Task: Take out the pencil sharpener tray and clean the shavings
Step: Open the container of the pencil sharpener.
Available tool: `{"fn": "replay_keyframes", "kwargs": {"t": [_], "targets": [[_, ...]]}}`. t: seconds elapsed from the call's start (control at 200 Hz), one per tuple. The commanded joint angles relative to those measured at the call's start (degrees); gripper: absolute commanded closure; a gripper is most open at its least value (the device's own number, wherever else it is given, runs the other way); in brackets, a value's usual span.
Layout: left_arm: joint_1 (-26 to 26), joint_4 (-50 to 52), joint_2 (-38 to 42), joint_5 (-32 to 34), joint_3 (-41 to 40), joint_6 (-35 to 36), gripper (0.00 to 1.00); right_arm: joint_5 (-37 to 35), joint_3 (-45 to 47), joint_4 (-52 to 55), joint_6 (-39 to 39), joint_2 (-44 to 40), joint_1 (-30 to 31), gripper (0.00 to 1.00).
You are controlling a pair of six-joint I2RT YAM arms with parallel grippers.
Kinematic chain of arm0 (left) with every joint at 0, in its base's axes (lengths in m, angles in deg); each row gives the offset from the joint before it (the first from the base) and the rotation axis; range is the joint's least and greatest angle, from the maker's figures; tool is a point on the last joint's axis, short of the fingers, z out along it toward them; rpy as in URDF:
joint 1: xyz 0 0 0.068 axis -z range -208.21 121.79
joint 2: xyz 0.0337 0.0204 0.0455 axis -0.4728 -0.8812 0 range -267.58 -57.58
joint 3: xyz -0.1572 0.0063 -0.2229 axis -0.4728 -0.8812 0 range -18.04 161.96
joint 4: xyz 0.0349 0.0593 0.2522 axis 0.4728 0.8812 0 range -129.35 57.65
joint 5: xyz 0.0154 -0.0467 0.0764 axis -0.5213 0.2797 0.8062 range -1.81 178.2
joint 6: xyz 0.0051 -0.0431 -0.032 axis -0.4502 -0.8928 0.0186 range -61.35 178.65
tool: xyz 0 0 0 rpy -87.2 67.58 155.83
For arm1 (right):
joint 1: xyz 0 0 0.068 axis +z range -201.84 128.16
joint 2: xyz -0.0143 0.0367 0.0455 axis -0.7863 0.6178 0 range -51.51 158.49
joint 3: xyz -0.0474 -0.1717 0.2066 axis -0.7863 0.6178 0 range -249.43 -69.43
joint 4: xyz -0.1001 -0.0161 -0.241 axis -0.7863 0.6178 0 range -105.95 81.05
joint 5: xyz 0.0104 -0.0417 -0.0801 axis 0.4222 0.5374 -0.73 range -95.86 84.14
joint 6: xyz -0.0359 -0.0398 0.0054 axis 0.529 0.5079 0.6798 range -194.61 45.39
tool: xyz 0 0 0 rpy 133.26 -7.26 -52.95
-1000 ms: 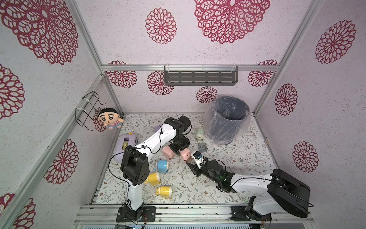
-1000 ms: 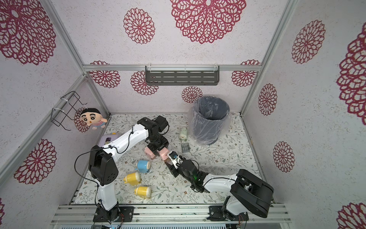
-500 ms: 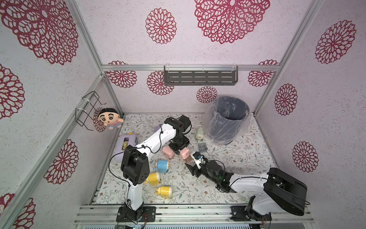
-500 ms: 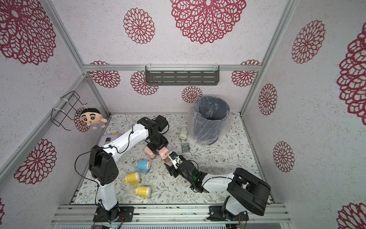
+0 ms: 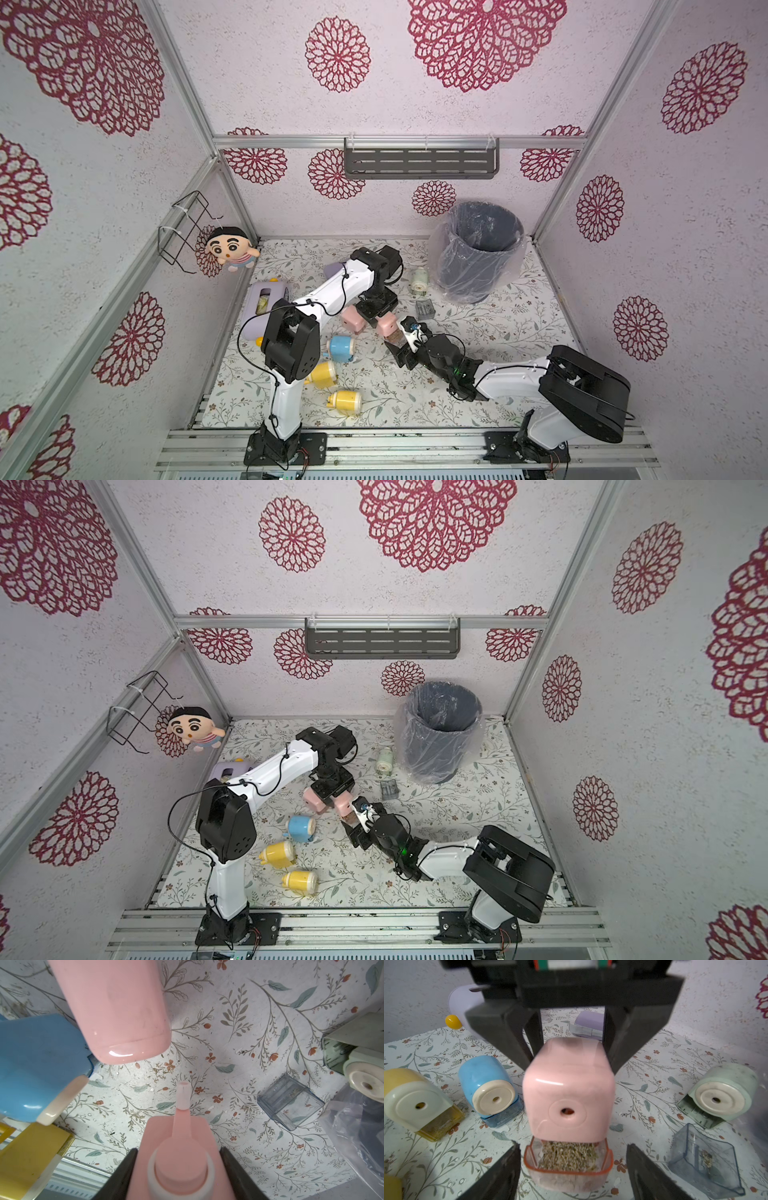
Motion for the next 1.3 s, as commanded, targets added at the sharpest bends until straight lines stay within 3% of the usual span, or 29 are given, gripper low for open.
{"fn": "replay_keyframes", "kwargs": {"t": [0.0, 0.405, 0.72, 0.941, 1.156, 1.296], "targets": [[-0.4, 0.3, -0.2, 0.0, 1.6, 0.4, 0.81, -1.5, -2.3, -2.6, 0.5, 0.3, 0.1, 0.20], [-0.5, 0.6, -1.2, -0.2, 2.6, 0.7, 0.80, -2.1, -2.3, -2.7, 0.7, 2.8, 0.1, 0.16], [-0.5, 0.6, -1.5, -0.2, 3.0, 0.7, 0.80, -2.8, -1.7, -2.1, 0.6, 2.4, -0.4, 0.33], [-0.5, 0.7, -1.9, -0.2, 3.8, 0.7, 0.80, -2.7, -1.4, -1.6, 0.8, 2.0, -0.5, 0.35], [-0.5, 1.6, -1.6, 1.7, 4.6, 0.7, 0.80, -2.3, -1.0, -0.8, 0.8, 0.8, -0.4, 0.52], [-0.5, 2.2, -1.8, 3.3, 6.0, 1.2, 0.81, -2.4, 0.0, 0.2, 0.2, -1.7, -0.4, 0.57]]}}
